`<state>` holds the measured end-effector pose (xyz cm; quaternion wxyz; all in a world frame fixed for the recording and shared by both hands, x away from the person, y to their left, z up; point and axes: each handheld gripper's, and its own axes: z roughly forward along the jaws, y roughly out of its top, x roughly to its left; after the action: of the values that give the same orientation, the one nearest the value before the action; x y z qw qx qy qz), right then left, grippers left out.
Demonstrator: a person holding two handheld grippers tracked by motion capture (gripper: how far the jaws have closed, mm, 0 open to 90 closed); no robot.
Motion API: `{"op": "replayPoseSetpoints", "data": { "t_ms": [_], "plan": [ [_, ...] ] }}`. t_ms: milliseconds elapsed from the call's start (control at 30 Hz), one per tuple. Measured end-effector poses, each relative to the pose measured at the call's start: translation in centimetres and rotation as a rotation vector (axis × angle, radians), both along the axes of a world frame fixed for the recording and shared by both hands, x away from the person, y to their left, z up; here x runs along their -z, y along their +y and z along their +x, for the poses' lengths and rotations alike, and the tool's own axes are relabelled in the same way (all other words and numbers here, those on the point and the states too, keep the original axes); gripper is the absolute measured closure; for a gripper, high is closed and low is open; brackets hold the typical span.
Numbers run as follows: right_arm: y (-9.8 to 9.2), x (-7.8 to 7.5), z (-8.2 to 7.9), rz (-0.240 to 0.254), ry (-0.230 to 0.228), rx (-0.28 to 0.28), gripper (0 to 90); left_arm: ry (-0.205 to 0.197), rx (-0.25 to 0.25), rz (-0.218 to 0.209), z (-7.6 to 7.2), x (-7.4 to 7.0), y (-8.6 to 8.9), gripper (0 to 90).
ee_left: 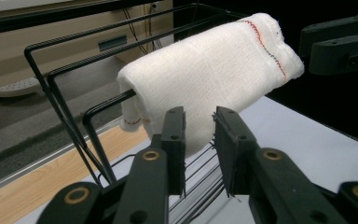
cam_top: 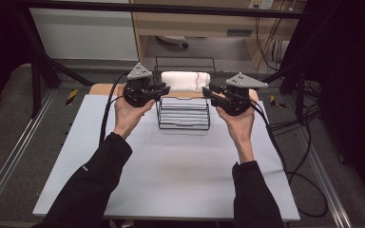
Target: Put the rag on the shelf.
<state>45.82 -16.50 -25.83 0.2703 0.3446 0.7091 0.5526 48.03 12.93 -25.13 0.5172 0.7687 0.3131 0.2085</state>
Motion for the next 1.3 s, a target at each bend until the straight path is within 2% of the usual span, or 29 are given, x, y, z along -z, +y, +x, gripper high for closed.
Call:
{"op": "replayPoseSetpoints", "data": {
  "t_ms": [133, 300, 433, 567, 733, 900, 1167, 1300],
  "plan": [
    [-0.4, -0.3, -0.5, 0.013, 0.001, -0.004, 55.9, 0.007, 0.001, -0.005, -0.6, 0.0, 0.7, 64.1],
    [-0.7, -0.3, -1.2, 0.002, 0.012, -0.005, 45.7, 0.015, 0.004, -0.001, -1.5, 0.5, 1.7, 55.9],
    [-0.9, 0.3, -1.7, 0.023, 0.031, -0.015, 34.1, 0.023, 0.010, 0.018, -2.3, 1.4, 2.5, 49.5],
    [-1.1, 1.2, -2.2, 0.002, 0.066, -0.023, 25.0, 0.039, 0.014, 0.041, -3.1, 2.7, 3.4, 41.4],
    [-1.7, 2.8, -2.9, 0.004, 0.085, -0.018, 16.8, 0.061, 0.006, 0.040, -4.1, 5.0, 4.7, 32.6],
    [-2.5, 5.1, -3.3, 0.005, 0.129, -0.020, 11.2, 0.099, -0.005, 0.040, -5.0, 7.6, 6.3, 23.7],
    [-3.7, 8.6, -3.9, -0.006, 0.203, -0.024, 3.6, 0.133, -0.031, 0.063, -6.6, 10.8, 8.8, 10.9],
    [-4.2, 10.2, -4.5, -0.023, 0.232, -0.025, 1.0, 0.148, -0.052, 0.067, -7.4, 12.4, 10.2, 7.7]
  ]
}}
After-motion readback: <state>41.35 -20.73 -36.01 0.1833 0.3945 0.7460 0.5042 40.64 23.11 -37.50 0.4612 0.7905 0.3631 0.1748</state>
